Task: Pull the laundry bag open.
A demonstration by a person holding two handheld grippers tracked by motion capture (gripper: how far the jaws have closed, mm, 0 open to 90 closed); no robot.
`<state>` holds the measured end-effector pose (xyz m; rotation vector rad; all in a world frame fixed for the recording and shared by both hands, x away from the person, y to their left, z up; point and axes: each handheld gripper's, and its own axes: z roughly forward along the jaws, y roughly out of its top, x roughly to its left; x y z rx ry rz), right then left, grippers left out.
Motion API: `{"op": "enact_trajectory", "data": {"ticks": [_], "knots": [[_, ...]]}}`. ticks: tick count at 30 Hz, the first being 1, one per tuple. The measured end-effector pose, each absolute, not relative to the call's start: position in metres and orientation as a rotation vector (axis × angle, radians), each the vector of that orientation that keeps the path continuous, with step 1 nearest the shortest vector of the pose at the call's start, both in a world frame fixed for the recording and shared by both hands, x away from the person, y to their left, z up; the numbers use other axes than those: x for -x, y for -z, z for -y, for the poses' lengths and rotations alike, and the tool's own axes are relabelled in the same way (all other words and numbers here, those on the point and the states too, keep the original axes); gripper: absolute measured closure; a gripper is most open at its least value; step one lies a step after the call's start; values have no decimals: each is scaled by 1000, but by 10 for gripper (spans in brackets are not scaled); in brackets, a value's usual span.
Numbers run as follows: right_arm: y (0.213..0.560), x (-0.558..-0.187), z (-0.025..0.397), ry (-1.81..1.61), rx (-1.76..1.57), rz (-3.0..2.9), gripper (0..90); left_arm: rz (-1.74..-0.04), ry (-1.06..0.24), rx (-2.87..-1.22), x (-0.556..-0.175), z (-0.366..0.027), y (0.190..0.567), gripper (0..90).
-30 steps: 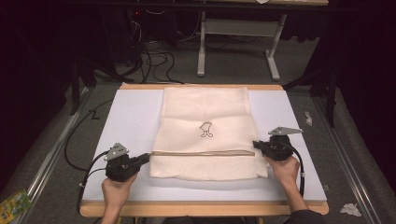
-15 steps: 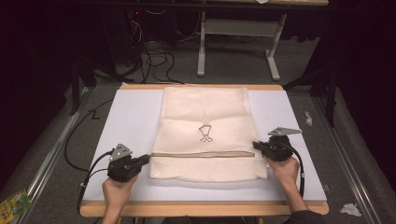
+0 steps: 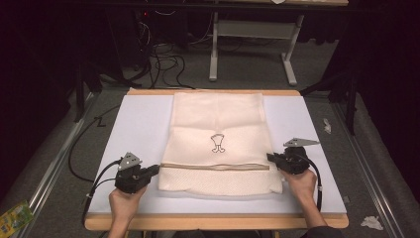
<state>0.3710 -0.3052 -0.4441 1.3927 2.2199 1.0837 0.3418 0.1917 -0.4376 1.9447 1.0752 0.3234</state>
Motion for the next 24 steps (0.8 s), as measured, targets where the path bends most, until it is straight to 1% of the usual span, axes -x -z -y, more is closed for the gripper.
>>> {"op": "enact_trajectory", "data": {"ticks": [8,11,15,18,19,20,24], "knots": [[447,-368,308,-1083,-1413,-2207,765,-1070,-324,-1963,-342,-190,440,857],[445,-367,308,-1082,-1405,-2185,704,-1064,-323,-1952,-341,-191,439,848],[440,-363,312,-1104,-1389,-2149,658,-1056,-325,-1951,-341,-189,438,816],[435,-359,314,-1117,-1378,-2125,617,-1044,-336,-1932,-341,-189,436,775],[433,-358,315,-1120,-1369,-2111,610,-1039,-358,-1921,-340,-189,435,758],[431,-356,317,-1135,-1356,-2092,597,-1038,-365,-1913,-340,-190,434,724],[424,-352,321,-1154,-1345,-2053,572,-1034,-402,-1880,-340,-192,428,639]]}}
